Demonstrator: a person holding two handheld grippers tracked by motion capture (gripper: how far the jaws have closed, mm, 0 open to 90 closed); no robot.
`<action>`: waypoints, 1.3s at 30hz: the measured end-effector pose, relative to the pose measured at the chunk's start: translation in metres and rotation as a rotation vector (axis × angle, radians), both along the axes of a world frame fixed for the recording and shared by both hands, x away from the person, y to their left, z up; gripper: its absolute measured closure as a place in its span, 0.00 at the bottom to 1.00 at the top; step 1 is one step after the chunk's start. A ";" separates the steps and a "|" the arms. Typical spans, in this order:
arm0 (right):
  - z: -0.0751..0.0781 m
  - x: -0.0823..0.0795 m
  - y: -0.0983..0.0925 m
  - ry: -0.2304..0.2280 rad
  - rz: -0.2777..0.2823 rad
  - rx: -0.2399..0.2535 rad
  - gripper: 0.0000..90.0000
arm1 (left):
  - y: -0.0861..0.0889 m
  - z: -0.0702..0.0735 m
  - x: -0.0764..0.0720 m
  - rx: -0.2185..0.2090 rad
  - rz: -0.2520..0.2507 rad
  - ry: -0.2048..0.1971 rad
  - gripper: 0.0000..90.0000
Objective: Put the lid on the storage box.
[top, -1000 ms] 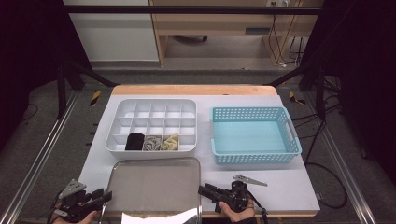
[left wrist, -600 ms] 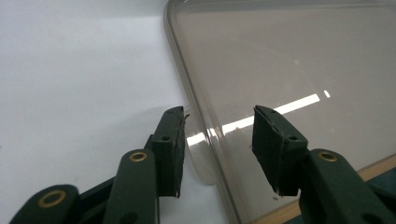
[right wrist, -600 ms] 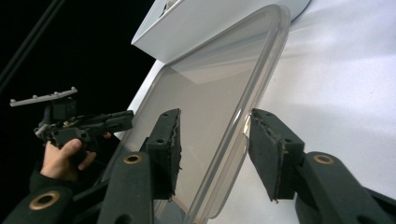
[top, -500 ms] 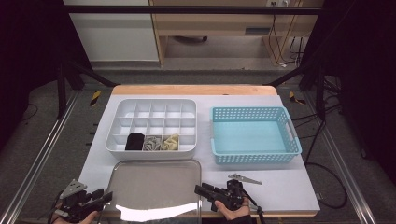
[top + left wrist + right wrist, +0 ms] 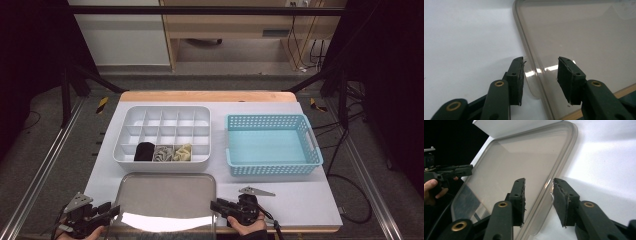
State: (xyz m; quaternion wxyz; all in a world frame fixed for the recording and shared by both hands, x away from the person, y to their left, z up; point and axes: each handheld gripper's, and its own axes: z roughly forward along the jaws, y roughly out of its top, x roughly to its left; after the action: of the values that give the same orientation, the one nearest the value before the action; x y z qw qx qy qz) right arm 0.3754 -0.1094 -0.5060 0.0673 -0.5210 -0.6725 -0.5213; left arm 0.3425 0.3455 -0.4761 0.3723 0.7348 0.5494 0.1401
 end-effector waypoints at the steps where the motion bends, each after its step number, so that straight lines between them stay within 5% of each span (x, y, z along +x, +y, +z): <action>1: 0.001 0.000 0.000 0.003 0.000 0.002 0.65 | 0.000 0.000 0.000 0.000 0.000 0.000 0.61; 7: 0.003 -0.010 -0.006 0.001 0.009 -0.013 0.64 | 0.000 0.000 0.000 -0.003 0.001 -0.001 0.60; 15: 0.002 -0.023 -0.009 0.065 0.018 0.020 0.65 | -0.001 0.000 -0.001 0.003 -0.005 -0.001 0.60; 20: 0.001 -0.020 -0.011 0.106 -0.014 0.068 0.65 | -0.001 0.000 -0.001 0.001 -0.003 0.001 0.60; 32: -0.002 -0.006 -0.009 0.108 -0.050 0.105 0.64 | 0.000 0.000 -0.001 -0.002 -0.002 0.003 0.58; 39: -0.002 -0.005 -0.014 0.110 -0.054 0.175 0.64 | 0.000 0.000 -0.001 -0.010 -0.005 0.005 0.57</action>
State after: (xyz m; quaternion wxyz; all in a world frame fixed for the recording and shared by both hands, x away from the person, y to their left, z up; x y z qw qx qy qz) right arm 0.3699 -0.1234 -0.5082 0.1352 -0.5589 -0.6053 -0.5504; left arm 0.3416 0.3458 -0.4760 0.3749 0.7348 0.5490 0.1346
